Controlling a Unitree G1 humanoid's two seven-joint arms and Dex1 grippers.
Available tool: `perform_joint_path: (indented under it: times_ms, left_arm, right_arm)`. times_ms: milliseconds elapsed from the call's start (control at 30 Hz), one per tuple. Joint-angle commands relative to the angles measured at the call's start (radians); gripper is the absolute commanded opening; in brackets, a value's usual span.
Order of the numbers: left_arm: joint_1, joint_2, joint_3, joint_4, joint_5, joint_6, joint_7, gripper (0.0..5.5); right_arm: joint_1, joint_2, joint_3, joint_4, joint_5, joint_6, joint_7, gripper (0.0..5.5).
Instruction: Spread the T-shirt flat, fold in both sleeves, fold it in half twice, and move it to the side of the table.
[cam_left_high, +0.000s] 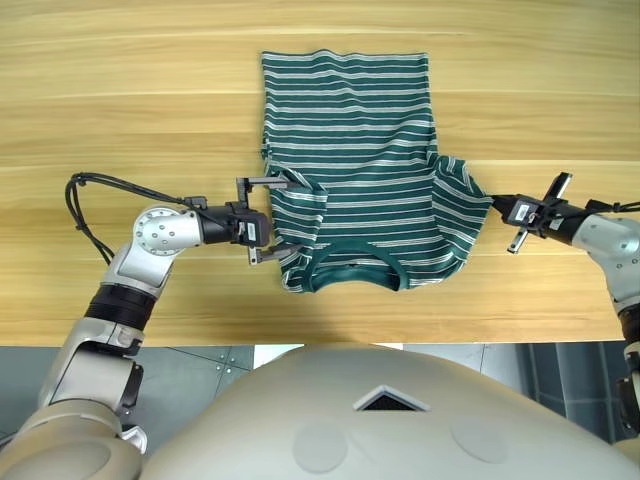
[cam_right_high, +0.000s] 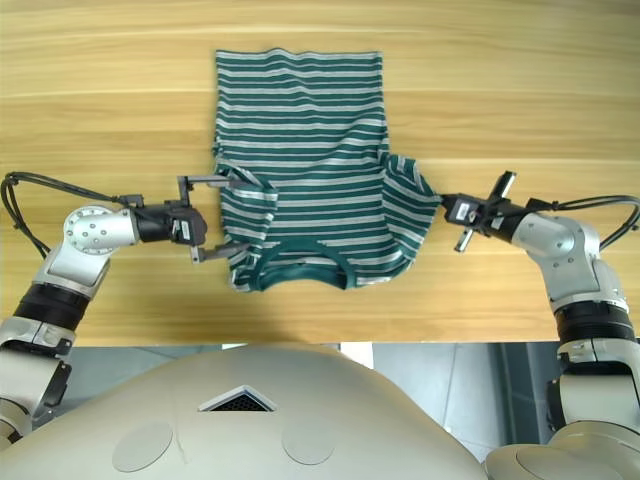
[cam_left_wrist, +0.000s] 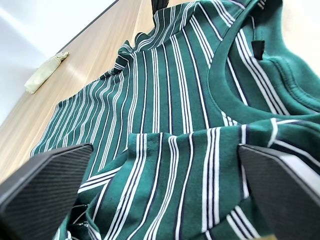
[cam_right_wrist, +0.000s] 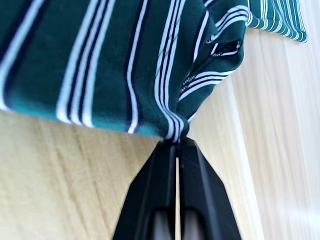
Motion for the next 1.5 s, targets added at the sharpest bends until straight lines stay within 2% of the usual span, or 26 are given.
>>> perform_joint_path:
  times_ms: [33, 233, 500, 700, 1200, 1500]
  left_arm:
    - [-0.013, -0.001, 0.004, 0.005, 0.005, -0.002, 0.004, 5.4]
    - [-0.013, -0.002, 0.004, 0.007, 0.005, -0.005, 0.005, 5.4]
    - [-0.015, -0.004, 0.003, 0.0, 0.004, -0.002, 0.003, 5.4]
    - [-0.018, -0.002, 0.002, -0.009, 0.002, 0.001, -0.001, 5.4]
    - [-0.018, -0.015, -0.003, -0.013, 0.007, 0.008, 0.003, 5.4]
    - [-0.011, -0.016, -0.002, -0.016, 0.005, 0.005, 0.002, 5.4]
  right_arm:
    - [0.002, 0.015, 0.005, -0.014, 0.01, -0.012, 0.009, 0.03]
    - [0.001, 0.035, -0.015, -0.151, 0.106, -0.035, 0.038, 0.03]
    - [-0.029, 0.103, 0.039, -0.276, 0.139, 0.008, 0.109, 0.03]
    - [-0.068, 0.134, 0.106, -0.312, 0.078, 0.048, 0.142, 0.03]
    - [-0.231, 0.236, 0.192, -0.155, -0.027, 0.09, 0.118, 0.03]
    - [-0.253, 0.285, 0.23, -0.097, -0.06, 0.082, 0.105, 0.03]
